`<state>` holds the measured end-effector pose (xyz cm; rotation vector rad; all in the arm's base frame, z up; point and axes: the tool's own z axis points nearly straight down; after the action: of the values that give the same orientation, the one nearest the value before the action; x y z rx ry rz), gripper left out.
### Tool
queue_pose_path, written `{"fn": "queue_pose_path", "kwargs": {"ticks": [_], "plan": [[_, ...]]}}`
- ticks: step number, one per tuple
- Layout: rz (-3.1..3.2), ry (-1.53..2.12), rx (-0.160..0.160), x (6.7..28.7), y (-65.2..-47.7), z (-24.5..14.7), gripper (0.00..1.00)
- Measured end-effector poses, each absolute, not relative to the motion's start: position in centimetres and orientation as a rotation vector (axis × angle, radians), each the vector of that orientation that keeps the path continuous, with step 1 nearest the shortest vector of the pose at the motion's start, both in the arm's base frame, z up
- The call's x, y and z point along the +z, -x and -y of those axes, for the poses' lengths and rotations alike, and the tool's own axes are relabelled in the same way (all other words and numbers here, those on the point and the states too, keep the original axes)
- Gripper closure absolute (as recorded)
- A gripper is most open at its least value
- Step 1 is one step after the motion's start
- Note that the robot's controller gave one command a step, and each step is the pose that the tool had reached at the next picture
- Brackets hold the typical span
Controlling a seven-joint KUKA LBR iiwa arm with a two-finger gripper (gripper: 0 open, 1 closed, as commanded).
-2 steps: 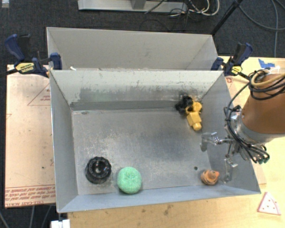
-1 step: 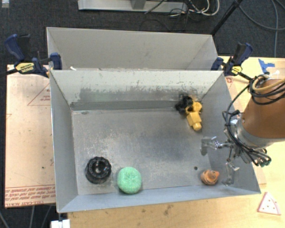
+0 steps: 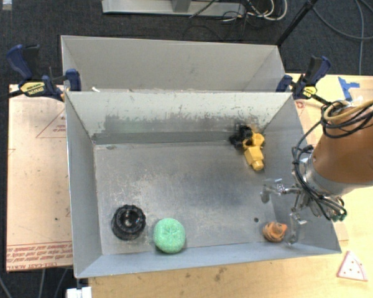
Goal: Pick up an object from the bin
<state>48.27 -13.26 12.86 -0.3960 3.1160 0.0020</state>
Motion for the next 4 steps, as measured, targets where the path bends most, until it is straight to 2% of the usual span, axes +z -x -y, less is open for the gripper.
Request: {"fn": "queue_pose_path", "kwargs": {"ticks": [1,2,3,4], "plan": [[-3.117,0.393,0.002,12.0,-48.3,12.4,0.00],[-3.003,0.898,-0.002,9.3,-48.4,12.0,0.00],[-3.098,0.477,-0.001,7.9,-48.2,13.6,1.00],[-3.098,0.478,-0.001,7.9,-48.2,13.6,1.00]]}}
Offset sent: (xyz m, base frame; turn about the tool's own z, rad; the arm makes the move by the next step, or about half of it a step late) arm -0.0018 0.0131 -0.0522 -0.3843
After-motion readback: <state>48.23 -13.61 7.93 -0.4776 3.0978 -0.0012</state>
